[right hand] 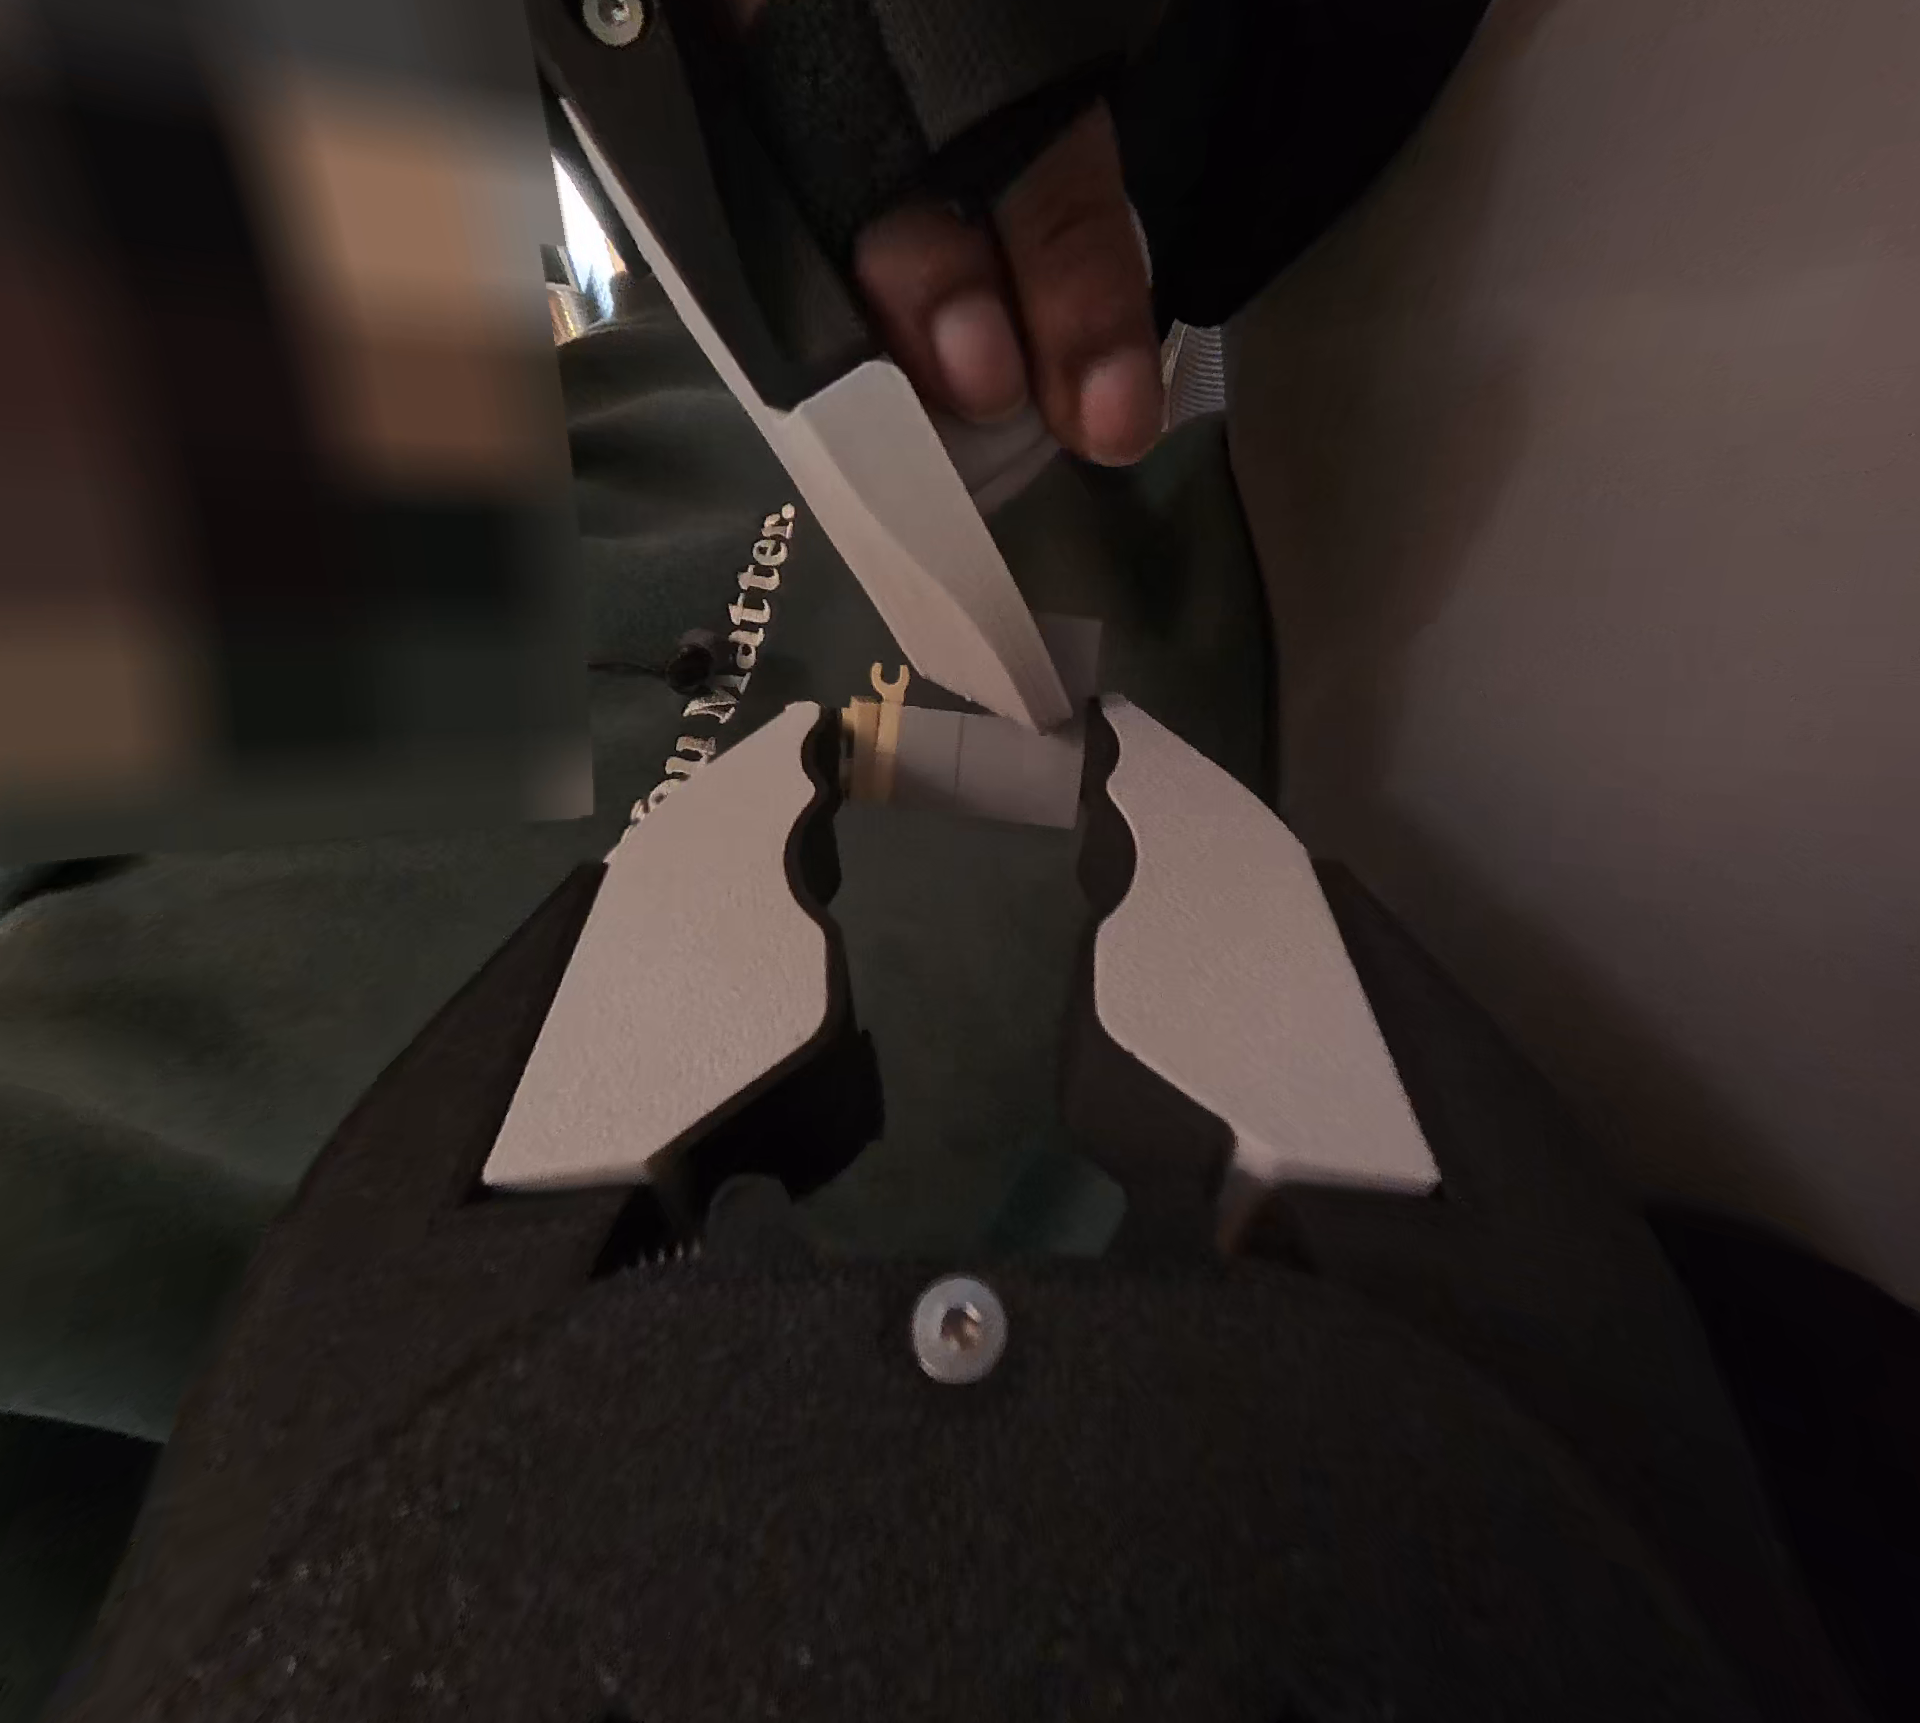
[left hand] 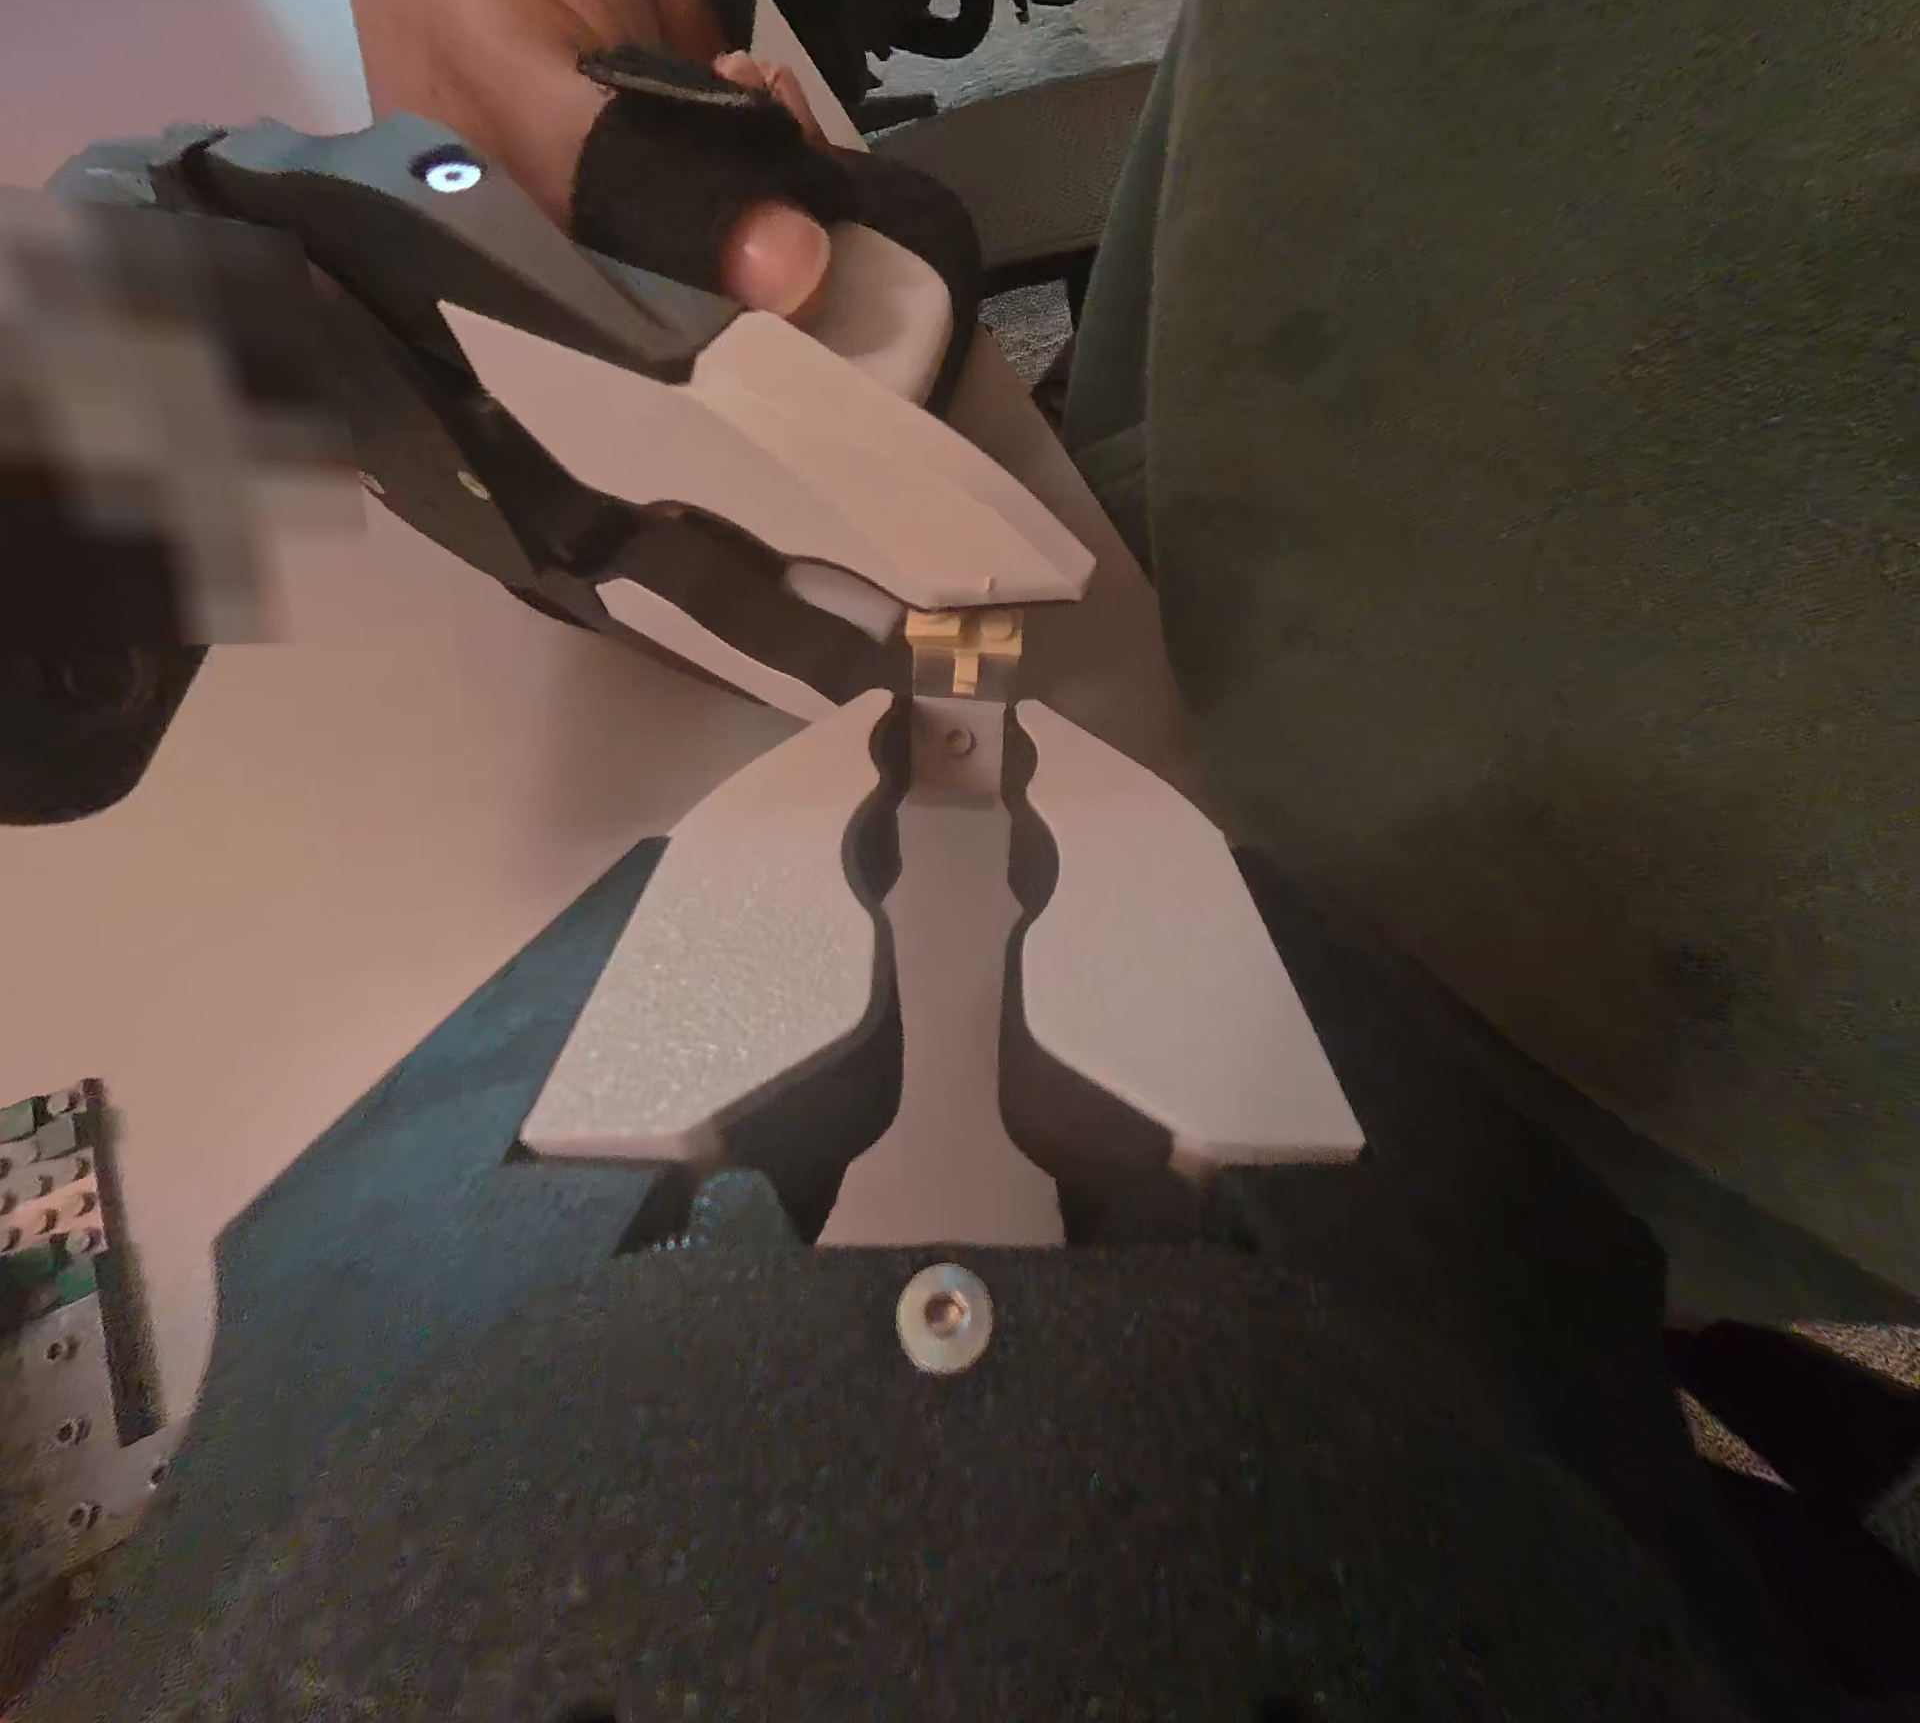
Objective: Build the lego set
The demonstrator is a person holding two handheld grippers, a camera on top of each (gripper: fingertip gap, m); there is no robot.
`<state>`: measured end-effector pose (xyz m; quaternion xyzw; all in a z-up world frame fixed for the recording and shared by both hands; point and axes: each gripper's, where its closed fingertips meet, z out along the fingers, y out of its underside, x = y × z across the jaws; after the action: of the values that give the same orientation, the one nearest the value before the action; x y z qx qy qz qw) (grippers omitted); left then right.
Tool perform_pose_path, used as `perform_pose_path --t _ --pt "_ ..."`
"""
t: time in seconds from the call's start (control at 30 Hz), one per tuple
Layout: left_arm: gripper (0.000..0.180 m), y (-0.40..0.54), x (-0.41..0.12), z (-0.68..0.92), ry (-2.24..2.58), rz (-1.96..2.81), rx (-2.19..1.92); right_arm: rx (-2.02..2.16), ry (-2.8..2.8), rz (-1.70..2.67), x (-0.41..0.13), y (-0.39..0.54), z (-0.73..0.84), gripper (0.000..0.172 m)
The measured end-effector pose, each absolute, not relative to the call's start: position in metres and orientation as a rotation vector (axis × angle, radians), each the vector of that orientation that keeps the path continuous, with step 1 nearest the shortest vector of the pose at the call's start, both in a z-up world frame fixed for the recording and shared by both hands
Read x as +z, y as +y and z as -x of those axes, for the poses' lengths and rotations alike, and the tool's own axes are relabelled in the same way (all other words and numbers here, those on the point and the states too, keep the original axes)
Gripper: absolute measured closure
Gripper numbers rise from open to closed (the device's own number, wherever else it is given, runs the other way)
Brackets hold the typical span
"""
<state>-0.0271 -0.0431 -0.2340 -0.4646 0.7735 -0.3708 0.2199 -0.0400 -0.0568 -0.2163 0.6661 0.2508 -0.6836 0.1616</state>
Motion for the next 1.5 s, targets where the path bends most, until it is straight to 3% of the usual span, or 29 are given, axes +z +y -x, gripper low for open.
perform_pose_path --t 0.93,1.1,1.3,1.5 --pt "0.164 -0.043 -0.23 0.031 2.129 1.2 -1.073 -2.019 0.701 -1.908 -0.213 -0.058 0.046 0.128" --pt "0.164 -0.015 -0.236 0.033 2.031 1.316 -1.097 -2.002 0.959 -2.199 -0.218 -0.018 0.034 0.108" --pt "0.164 0.034 -0.246 0.045 1.881 1.491 -1.013 -1.647 1.46 -2.724 -0.239 0.032 0.013 0.123" --pt "0.164 0.077 -0.252 0.067 1.735 1.61 -0.946 -1.208 1.926 -2.874 -0.265 0.043 0.031 0.136"
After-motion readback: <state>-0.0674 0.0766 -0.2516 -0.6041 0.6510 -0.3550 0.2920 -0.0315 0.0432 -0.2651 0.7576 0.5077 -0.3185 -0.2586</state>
